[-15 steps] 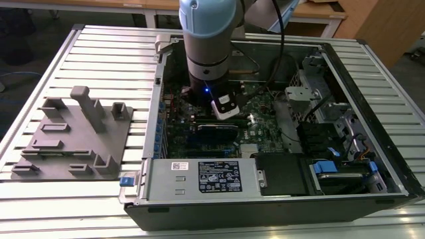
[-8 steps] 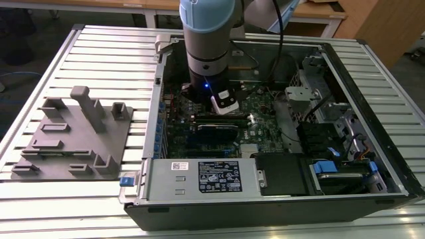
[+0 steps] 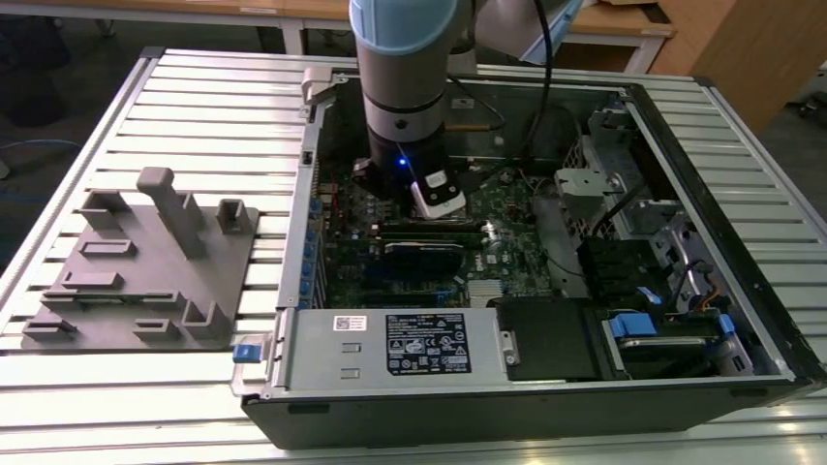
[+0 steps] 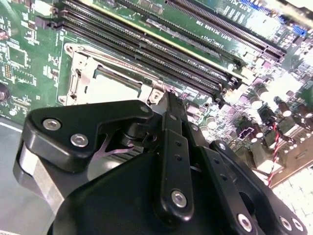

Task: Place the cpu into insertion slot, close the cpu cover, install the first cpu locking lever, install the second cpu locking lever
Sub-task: 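Install the second cpu locking lever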

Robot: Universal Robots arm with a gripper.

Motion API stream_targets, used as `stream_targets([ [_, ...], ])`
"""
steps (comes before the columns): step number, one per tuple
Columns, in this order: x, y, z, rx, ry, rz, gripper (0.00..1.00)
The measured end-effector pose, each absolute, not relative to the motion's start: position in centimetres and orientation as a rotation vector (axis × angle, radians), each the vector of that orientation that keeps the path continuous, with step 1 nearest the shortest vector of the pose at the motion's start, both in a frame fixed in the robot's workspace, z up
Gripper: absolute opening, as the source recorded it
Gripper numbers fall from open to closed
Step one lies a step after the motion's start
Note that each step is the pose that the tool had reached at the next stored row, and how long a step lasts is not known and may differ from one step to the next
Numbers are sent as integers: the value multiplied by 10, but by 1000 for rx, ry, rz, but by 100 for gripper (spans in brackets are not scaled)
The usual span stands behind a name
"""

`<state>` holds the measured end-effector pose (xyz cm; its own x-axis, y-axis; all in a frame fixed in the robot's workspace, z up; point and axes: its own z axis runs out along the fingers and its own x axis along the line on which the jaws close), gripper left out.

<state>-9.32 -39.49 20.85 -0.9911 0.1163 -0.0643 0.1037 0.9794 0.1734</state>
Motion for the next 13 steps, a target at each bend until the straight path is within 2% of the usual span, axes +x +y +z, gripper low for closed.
stream_targets([
  [5, -93, -395, 209, 168, 3055, 180, 10],
  [13, -93, -394, 210, 168, 3055, 179, 10],
])
